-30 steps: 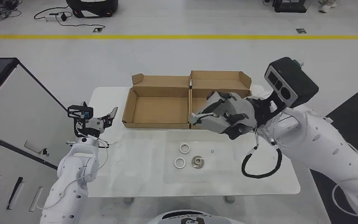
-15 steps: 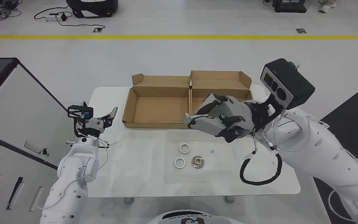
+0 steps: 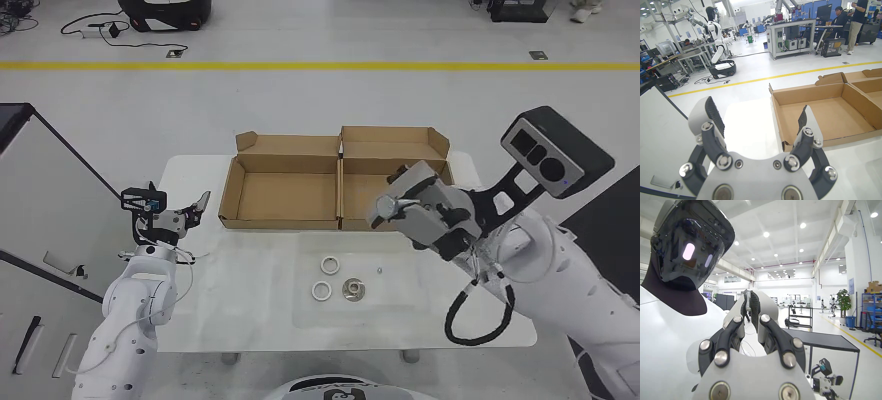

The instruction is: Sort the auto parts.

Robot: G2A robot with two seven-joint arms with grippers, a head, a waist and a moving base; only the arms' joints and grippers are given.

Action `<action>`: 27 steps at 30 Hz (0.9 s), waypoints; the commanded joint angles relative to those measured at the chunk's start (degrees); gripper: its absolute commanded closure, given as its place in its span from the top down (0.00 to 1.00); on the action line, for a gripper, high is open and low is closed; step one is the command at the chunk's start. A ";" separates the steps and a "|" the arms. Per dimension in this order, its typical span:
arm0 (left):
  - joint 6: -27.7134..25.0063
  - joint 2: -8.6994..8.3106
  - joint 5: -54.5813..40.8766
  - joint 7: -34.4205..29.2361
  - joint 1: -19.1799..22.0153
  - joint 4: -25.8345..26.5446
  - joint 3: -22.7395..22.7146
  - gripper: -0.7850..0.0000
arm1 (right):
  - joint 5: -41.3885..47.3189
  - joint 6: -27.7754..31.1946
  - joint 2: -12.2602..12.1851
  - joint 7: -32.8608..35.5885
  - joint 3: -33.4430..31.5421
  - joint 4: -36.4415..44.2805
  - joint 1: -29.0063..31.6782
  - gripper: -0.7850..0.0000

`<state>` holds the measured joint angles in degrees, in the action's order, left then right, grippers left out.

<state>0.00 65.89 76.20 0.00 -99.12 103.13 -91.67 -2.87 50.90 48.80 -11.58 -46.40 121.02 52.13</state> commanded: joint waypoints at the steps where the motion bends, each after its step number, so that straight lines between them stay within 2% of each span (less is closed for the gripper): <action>1: 0.00 0.00 0.00 0.00 0.00 0.00 0.00 1.00 | 0.06 0.51 0.51 -0.84 -0.21 -0.01 0.29 0.00; 22: 0.00 0.00 0.00 0.00 0.00 0.00 0.00 1.00 | 0.68 4.35 5.83 -1.11 -0.90 -2.49 0.70 0.00; 27: 0.00 0.00 0.00 0.00 0.00 0.00 0.00 1.00 | 0.78 4.55 5.99 -1.06 -0.90 -2.62 0.70 0.00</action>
<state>0.00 65.89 76.20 0.00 -99.12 103.13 -91.67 -2.07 55.47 54.81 -12.64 -47.31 118.39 52.83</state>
